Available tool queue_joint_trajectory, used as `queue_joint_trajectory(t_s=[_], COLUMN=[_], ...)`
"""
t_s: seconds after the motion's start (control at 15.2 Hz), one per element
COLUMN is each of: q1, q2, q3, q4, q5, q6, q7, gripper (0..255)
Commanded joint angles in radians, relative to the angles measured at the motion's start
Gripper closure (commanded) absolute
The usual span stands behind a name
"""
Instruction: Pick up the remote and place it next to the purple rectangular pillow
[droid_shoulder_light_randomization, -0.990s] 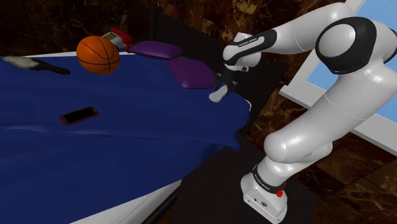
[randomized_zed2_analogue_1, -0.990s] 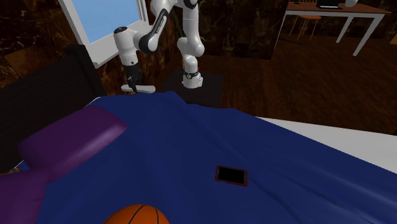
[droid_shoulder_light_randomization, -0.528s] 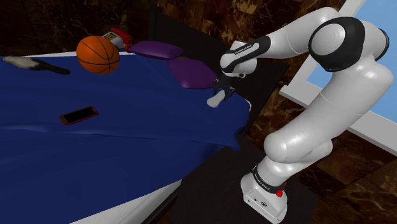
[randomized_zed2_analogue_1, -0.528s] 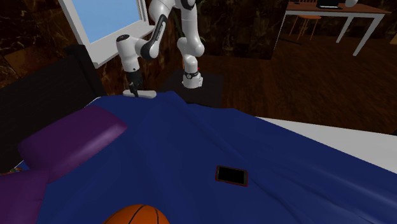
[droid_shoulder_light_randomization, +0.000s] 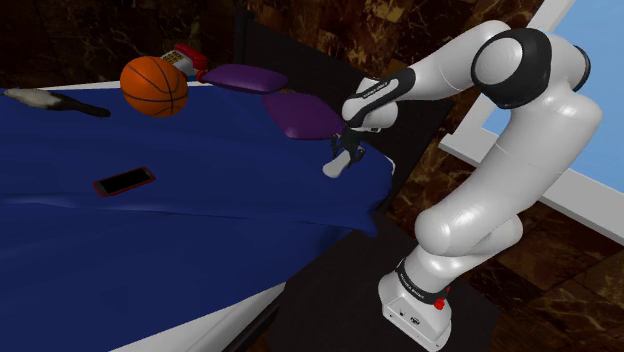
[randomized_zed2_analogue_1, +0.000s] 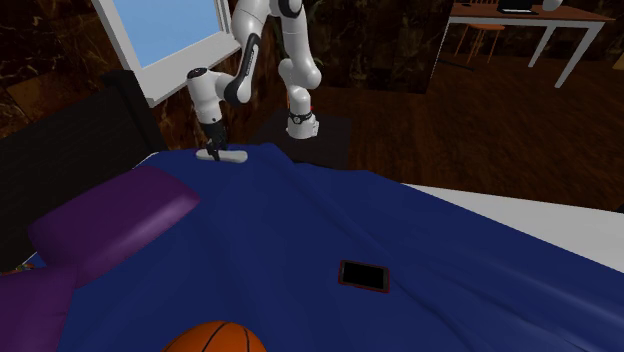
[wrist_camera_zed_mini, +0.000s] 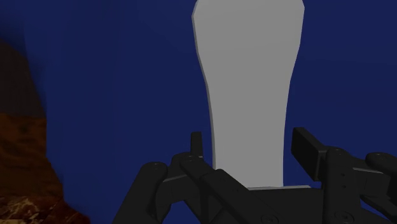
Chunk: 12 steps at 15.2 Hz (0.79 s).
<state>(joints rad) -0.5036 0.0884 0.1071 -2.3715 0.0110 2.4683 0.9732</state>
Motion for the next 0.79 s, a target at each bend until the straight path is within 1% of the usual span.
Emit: queue_joint_trajectory(t_s=[0.0,0.46,0.73], q1=[0.001,0.003,0.003], q2=[0.017,0.099,0.103], q3=[0.0,-0.004,-0.004], q4=[-0.007,-0.017,-0.018], q5=[-0.002,-0.016,-0.017], q6=[0.025,0.117,0.121], q7=[0.002,0.011,0.011], gripper=[255,255,255])
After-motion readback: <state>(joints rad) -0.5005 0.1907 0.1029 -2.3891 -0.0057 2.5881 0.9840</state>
